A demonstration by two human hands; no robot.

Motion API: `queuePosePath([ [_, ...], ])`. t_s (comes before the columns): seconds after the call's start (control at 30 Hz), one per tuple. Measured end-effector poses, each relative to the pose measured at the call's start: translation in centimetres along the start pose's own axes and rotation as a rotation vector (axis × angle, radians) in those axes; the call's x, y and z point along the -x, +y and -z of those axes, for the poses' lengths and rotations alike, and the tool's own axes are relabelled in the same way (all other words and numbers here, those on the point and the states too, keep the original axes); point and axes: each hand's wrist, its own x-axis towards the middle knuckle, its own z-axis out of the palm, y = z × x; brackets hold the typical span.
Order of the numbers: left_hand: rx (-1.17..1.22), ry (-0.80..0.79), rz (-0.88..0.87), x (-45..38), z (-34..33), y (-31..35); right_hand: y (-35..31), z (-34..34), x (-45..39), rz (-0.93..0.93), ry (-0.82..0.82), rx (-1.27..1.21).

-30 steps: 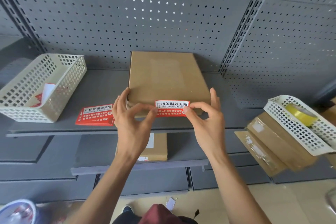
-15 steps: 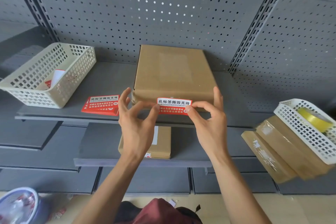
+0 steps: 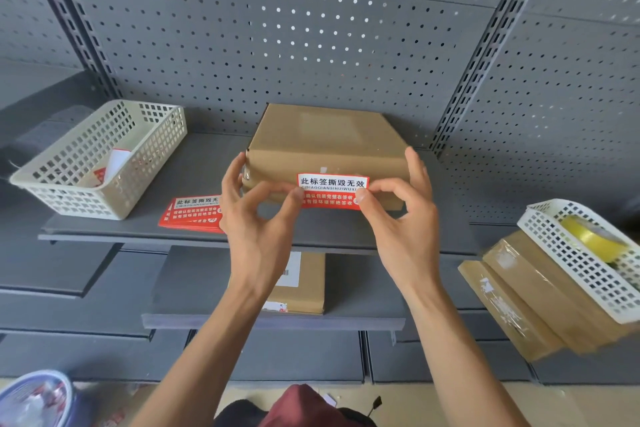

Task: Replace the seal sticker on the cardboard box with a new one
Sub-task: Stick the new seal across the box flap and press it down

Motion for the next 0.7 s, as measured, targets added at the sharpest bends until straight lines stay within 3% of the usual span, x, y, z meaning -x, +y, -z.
queuePosePath([
  [0.7, -0.18, 0.063, 0.002, -3.5, -0.4, 3.8, -1.3, -2.2, -3.5, 0.102, 0.179, 0.253],
])
